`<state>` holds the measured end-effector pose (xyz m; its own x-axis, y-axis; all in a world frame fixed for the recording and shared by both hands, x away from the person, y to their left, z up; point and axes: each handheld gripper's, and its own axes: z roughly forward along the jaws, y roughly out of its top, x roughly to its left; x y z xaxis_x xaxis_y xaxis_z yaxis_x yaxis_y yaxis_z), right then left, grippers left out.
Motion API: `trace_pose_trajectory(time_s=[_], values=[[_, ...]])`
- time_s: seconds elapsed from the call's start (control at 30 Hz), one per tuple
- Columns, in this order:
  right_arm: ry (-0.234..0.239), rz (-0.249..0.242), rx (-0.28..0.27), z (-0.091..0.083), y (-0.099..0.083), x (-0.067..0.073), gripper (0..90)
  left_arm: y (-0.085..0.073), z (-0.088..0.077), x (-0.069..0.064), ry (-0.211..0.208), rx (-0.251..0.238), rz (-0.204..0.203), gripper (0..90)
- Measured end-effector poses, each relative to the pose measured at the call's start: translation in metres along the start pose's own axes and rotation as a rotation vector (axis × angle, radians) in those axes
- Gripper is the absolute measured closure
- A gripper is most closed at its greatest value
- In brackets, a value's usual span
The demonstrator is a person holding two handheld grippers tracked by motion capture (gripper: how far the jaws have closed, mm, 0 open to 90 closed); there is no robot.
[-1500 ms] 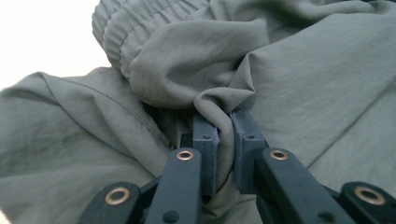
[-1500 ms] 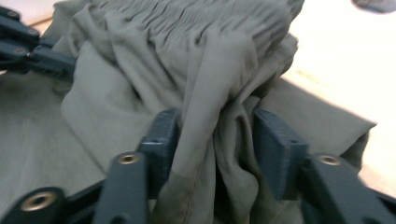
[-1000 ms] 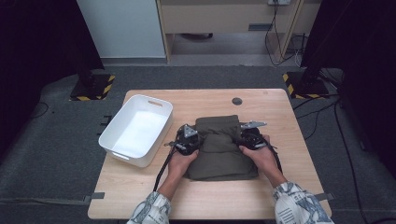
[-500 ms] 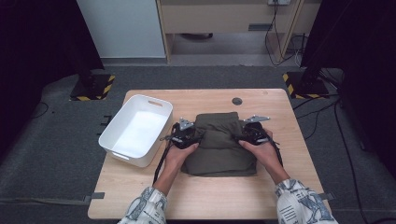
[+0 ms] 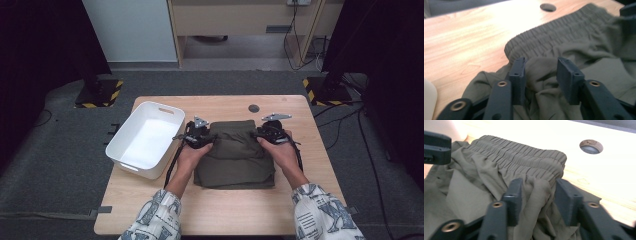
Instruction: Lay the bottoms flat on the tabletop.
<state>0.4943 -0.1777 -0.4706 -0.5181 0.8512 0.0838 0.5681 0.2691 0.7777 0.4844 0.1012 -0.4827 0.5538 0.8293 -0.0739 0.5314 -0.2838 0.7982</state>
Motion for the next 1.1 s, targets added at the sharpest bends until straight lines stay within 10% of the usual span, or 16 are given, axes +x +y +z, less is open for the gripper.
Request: trace_pose_trajectory(time_s=[0.27,0.6,0.9,1.1], values=[[-0.008,-0.011,0.03,0.001,0.0,0.003,88.4,-0.003,0.006,-0.001,-0.001,0.031,0.017,86.0],[0.029,-0.016,-0.025,-0.017,0.003,0.008,89.7,-0.004,-0.009,-0.003,-0.033,-0.022,0.008,89.4],[0.081,-0.049,0.003,-0.025,-0.04,0.027,89.8,-0.06,-0.005,-0.018,-0.062,0.01,0.05,89.4],[0.081,-0.069,0.093,-0.016,-0.07,0.028,90.0,-0.067,-0.004,-0.017,-0.067,0.011,0.05,89.4]])
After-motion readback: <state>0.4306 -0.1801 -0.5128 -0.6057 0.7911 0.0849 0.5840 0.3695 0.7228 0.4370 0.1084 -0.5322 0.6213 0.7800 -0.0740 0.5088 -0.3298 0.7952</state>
